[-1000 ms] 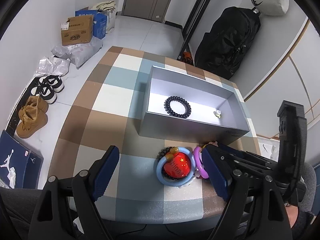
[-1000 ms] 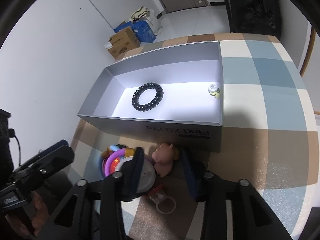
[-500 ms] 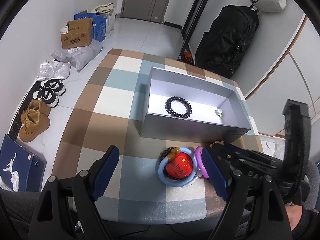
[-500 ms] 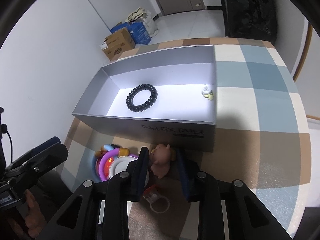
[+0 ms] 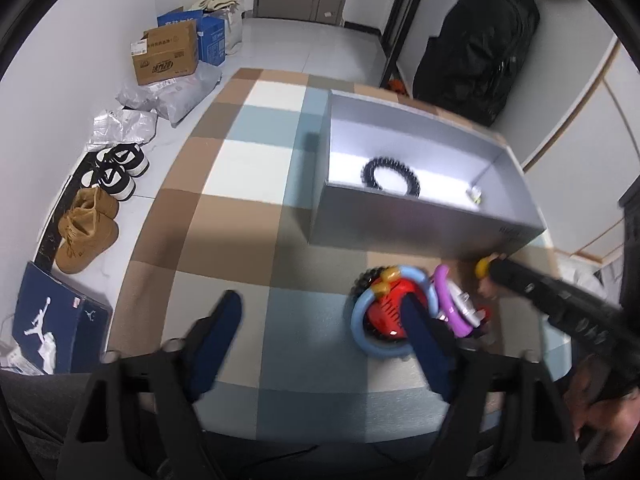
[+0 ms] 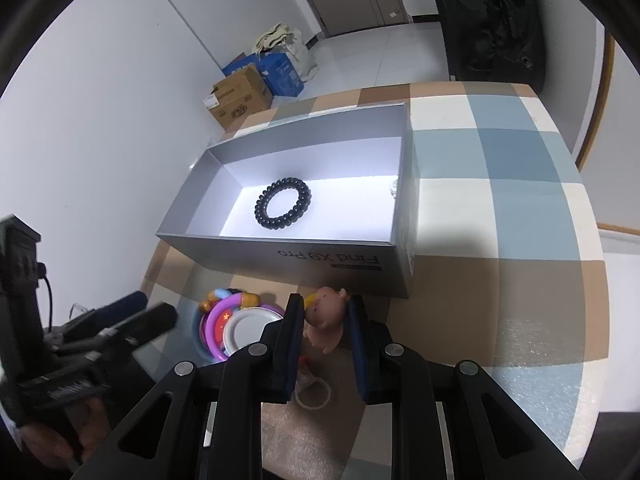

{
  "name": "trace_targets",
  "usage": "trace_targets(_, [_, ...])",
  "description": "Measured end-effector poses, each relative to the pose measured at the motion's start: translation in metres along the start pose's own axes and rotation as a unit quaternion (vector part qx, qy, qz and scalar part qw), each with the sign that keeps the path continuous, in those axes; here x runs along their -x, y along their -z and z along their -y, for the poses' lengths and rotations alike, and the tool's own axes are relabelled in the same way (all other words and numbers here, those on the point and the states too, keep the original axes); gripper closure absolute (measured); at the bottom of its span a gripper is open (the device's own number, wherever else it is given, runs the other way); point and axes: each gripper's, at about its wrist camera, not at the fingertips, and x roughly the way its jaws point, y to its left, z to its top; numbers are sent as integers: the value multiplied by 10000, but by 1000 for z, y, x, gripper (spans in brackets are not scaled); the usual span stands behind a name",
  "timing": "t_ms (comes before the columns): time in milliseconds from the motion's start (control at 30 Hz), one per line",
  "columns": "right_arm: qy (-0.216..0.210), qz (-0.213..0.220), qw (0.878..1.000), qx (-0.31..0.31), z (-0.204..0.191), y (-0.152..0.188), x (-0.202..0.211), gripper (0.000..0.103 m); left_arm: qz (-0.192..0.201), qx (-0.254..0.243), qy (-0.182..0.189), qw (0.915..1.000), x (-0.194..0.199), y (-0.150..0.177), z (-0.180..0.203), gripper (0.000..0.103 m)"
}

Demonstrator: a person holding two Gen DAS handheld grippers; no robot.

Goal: Organize jewelry
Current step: 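Grasp the pink pig with the right gripper while the left gripper grasps the blue ring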

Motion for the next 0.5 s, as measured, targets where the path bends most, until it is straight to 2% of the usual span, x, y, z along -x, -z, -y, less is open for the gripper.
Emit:
trace_targets(133, [-53,41,9999,-97,5,-1,4,82,-192,10,191,9996,-8,0,1,54])
trace_targets(267, [-110,75,9998,-127,6,-2,7,82,-327,92,377,9987,-14,-2,2,62])
trace_targets(433, [-191,123,9996,-179,7,-3,11,82,-341,192,761,9963,-12,-4,3,91])
trace_targets(500, [-206,142,9995,-203,8,-4,12,82,-310,141,702,9970,-11,-4,5,97])
